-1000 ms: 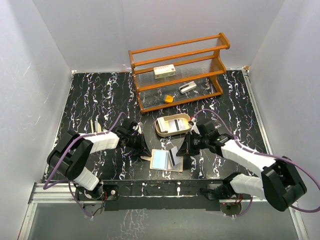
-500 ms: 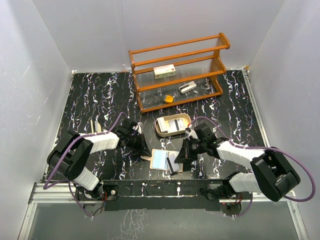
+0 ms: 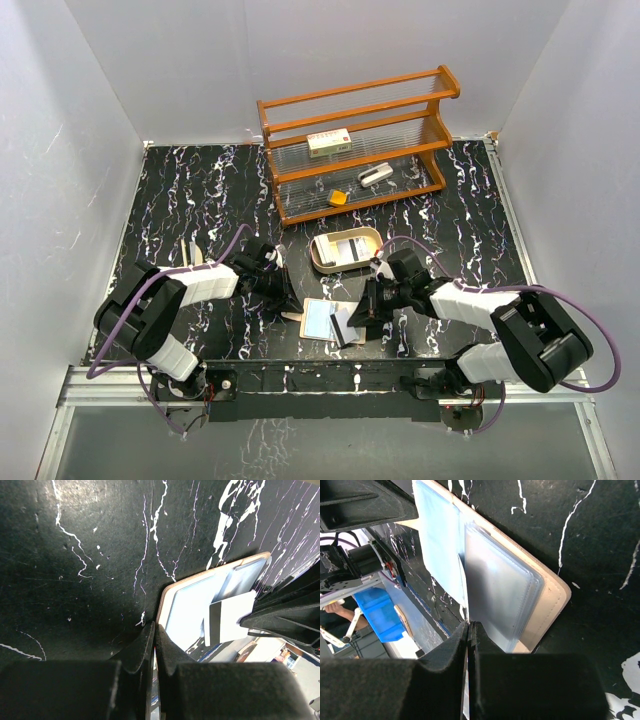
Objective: Put the credit cards into the card holder
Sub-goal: Insert the credit card into the card holder.
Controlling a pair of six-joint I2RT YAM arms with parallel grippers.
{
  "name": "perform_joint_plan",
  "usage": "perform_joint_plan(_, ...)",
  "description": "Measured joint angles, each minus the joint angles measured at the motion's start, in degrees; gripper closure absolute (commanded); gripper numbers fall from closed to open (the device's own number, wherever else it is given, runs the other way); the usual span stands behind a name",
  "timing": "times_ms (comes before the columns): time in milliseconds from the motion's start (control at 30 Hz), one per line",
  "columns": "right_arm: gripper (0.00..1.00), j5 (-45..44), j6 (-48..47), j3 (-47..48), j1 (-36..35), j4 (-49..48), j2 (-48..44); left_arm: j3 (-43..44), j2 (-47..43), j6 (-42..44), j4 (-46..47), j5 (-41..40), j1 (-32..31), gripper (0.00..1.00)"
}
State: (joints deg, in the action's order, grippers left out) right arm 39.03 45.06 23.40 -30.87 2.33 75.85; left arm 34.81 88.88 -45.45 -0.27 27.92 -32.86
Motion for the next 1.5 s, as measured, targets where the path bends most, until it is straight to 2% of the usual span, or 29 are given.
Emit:
perform_joint_plan(833, 1.0, -3.4, 5.7, -2.3, 0.0, -6.0, 0.4, -2.3, -0.8, -2.6, 3.6, 0.4, 0.0, 0.97)
perform_joint_plan(1500, 1.0, -6.6, 5.9, -2.6, 0.0, -8.5, 1.5, -3.7, -1.2, -4.6, 5.8, 0.6, 0.0, 0.97)
